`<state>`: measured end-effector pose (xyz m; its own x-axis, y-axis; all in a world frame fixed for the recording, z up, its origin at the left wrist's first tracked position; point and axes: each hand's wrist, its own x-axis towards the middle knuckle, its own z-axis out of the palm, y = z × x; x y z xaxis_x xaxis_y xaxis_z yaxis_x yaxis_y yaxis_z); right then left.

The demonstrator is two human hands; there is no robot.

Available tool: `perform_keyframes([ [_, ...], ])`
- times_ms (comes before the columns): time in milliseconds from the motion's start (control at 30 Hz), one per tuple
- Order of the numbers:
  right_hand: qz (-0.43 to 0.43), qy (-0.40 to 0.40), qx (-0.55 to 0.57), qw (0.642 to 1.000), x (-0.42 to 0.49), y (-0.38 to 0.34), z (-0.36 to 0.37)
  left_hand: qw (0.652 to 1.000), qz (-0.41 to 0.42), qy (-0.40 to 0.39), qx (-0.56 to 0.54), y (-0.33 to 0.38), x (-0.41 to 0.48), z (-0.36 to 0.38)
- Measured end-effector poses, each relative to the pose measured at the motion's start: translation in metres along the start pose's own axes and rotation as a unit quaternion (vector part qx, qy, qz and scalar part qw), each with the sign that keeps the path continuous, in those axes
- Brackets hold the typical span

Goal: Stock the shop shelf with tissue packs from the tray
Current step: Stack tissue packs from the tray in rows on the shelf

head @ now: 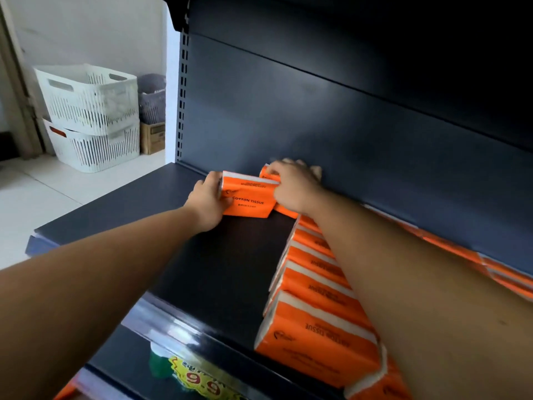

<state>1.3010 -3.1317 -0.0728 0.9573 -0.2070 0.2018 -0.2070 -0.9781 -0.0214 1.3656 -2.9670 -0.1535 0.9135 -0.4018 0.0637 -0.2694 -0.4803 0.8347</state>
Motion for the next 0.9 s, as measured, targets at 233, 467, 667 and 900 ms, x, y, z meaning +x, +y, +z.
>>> perform_keyframes([
  [233, -0.023, -0.021, -0.095, 0.995, -0.004, -0.013, 0.004, 0.999, -0.008, -0.013, -0.037, 0.023, 0.008, 0.026],
  [467, 0.073, -0.027, -0.098, 0.992, -0.006, -0.006, 0.001, 0.993, 0.025, -0.106, -0.045, 0.010, 0.026, 0.045],
  [667, 0.084, -0.028, -0.091, 0.992, -0.010, -0.002, 0.007, 0.989, -0.029, -0.143, -0.001, 0.049, -0.013, 0.035],
  [900, 0.072, 0.005, -0.022, 0.997, -0.033, 0.007, -0.012, 0.995, -0.011, -0.069, 0.076, 0.058, -0.021, 0.024],
])
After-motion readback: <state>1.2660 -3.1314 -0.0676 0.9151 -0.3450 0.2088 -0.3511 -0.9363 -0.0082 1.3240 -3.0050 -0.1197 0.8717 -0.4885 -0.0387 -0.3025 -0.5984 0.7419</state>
